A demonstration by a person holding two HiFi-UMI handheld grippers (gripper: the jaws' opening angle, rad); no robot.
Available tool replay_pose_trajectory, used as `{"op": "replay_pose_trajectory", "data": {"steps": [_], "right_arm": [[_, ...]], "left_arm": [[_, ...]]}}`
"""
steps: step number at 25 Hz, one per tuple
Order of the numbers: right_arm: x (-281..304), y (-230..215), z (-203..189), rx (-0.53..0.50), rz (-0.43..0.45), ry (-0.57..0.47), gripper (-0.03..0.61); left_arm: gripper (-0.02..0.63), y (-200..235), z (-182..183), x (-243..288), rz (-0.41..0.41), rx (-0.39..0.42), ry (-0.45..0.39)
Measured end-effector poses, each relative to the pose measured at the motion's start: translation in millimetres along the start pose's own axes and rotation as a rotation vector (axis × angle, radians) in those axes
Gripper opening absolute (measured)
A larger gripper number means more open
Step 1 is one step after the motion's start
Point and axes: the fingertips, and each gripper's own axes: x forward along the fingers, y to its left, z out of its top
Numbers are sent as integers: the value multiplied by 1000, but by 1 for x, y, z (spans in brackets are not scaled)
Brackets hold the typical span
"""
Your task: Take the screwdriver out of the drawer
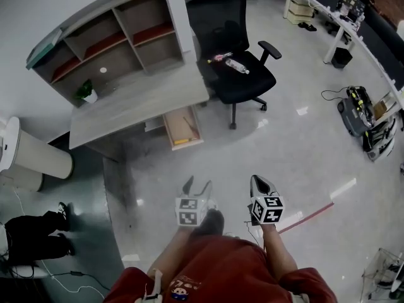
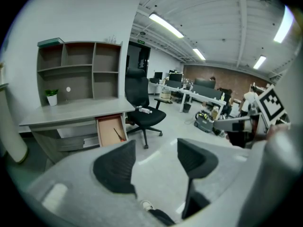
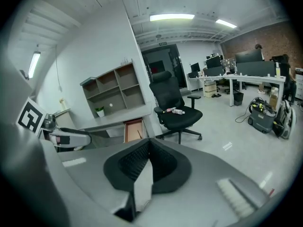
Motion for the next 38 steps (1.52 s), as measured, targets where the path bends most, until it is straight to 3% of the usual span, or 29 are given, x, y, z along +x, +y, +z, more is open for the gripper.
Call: {"op": "replay_pose_trajectory", "data": {"steps": [18, 28, 38], "right_arm": [[177, 60, 88, -79, 50, 48, 0], [241, 37, 119, -74, 90, 64, 0], [312, -22, 182, -127, 239, 92, 0]], "left_arm": [[273, 163, 81, 85, 46, -45, -18], [273, 189, 99, 136, 95, -69, 16], [273, 180, 149, 210, 221, -147, 16]]}}
